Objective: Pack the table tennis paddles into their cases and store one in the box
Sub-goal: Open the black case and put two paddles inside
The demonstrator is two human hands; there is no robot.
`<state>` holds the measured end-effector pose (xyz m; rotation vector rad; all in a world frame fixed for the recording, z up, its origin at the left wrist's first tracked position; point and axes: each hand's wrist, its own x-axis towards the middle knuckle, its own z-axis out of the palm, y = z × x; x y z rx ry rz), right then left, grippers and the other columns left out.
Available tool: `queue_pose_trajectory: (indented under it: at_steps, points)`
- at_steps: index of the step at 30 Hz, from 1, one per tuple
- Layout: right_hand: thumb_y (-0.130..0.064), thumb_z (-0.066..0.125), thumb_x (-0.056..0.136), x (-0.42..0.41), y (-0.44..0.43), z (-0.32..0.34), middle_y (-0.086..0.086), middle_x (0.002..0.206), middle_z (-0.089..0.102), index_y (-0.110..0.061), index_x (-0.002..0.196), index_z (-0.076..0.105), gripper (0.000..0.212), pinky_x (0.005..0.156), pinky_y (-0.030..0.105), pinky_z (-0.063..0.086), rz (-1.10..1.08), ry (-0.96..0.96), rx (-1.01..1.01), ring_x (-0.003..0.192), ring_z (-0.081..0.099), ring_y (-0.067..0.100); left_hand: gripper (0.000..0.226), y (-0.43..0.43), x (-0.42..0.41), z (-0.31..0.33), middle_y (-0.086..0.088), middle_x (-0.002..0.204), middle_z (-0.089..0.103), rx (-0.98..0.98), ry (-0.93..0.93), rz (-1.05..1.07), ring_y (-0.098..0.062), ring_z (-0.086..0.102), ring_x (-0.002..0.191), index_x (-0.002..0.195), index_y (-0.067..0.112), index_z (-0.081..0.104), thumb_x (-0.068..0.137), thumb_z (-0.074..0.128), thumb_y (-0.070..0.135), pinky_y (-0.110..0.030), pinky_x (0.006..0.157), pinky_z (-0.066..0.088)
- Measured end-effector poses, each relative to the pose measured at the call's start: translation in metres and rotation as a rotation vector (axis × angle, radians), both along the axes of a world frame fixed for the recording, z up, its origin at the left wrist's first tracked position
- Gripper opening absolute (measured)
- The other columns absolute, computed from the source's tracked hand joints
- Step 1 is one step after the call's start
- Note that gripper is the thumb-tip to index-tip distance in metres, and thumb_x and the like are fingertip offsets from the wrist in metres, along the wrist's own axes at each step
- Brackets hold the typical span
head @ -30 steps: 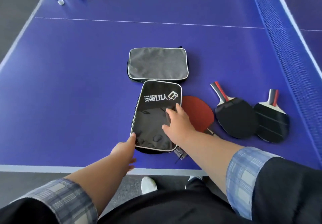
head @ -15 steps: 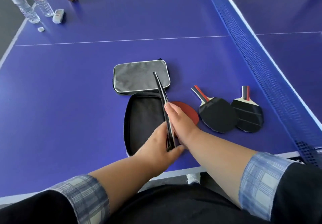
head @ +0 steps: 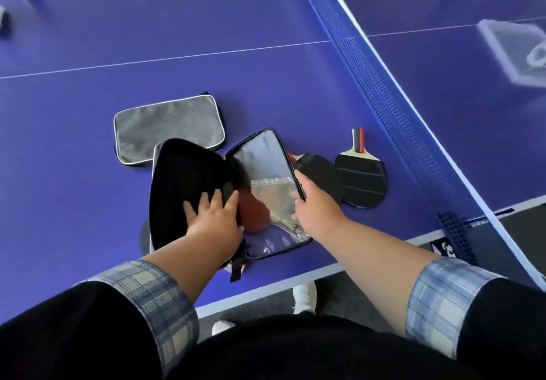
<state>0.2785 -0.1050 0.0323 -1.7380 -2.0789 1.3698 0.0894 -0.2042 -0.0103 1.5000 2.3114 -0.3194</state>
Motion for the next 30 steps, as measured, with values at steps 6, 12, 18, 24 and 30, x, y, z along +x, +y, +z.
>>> queue_pose_trajectory:
  at_steps: [6, 12, 18, 24, 30]
  points:
    - [-0.007, 0.053, 0.088, -0.002, 0.012, -0.004, 0.005, 0.166, 0.001, -0.03, 0.157, 0.006, 0.087, 0.114, 0.048, 0.029, 0.462, -0.47, 0.443, 0.149, 0.017, 0.031, 0.084, 0.006, -0.007, 0.001, -0.007, 0.166, 0.006, 0.0, -0.011, 0.033, -0.035, 0.004, 0.151, 0.155, 0.039, 0.003, 0.089, 0.05, 0.06, -0.064, 0.115, 0.007]
    - [-0.015, 0.04, 0.093, -0.085, 0.034, -0.002, 0.006, 0.167, 0.006, -0.02, 0.157, 0.017, 0.068, 0.117, 0.062, -0.004, 0.895, -0.489, 0.705, 0.153, -0.004, 0.028, 0.07, 0.061, -0.03, 0.005, -0.009, 0.166, 0.006, 0.121, 0.092, -0.028, -0.033, -0.001, 0.152, 0.157, 0.026, 0.01, 0.097, 0.042, 0.041, -0.053, 0.12, 0.004]
    - [-0.022, 0.037, 0.097, -0.146, 0.067, -0.033, 0.006, 0.167, 0.007, -0.018, 0.158, 0.014, 0.065, 0.117, 0.064, -0.003, 0.898, -0.581, 0.645, 0.154, -0.002, 0.029, 0.075, 0.08, -0.053, -0.014, -0.009, 0.167, 0.0, 0.064, 0.168, -0.015, -0.034, -0.009, 0.151, 0.158, 0.021, 0.002, 0.096, 0.037, 0.045, -0.057, 0.118, -0.005]
    - [-0.049, 0.036, 0.101, -0.136, 0.069, -0.07, 0.004, 0.168, -0.004, -0.024, 0.158, 0.012, 0.067, 0.117, 0.065, -0.003, 0.873, -0.575, 0.529, 0.153, -0.007, 0.03, 0.081, 0.062, -0.058, -0.045, -0.006, 0.167, -0.009, 0.113, 0.113, 0.085, -0.032, -0.008, 0.151, 0.158, 0.025, 0.004, 0.092, 0.032, 0.063, -0.061, 0.116, -0.001]
    - [-0.055, 0.036, 0.1, -0.125, 0.068, -0.082, 0.002, 0.168, -0.008, -0.028, 0.158, 0.01, 0.07, 0.12, 0.06, 0.004, 0.831, -0.452, 0.451, 0.154, -0.007, 0.026, 0.08, 0.054, -0.058, -0.051, -0.001, 0.167, -0.011, 0.108, 0.021, 0.169, -0.029, -0.006, 0.152, 0.157, 0.031, 0.002, 0.091, 0.027, 0.069, -0.06, 0.117, 0.011]
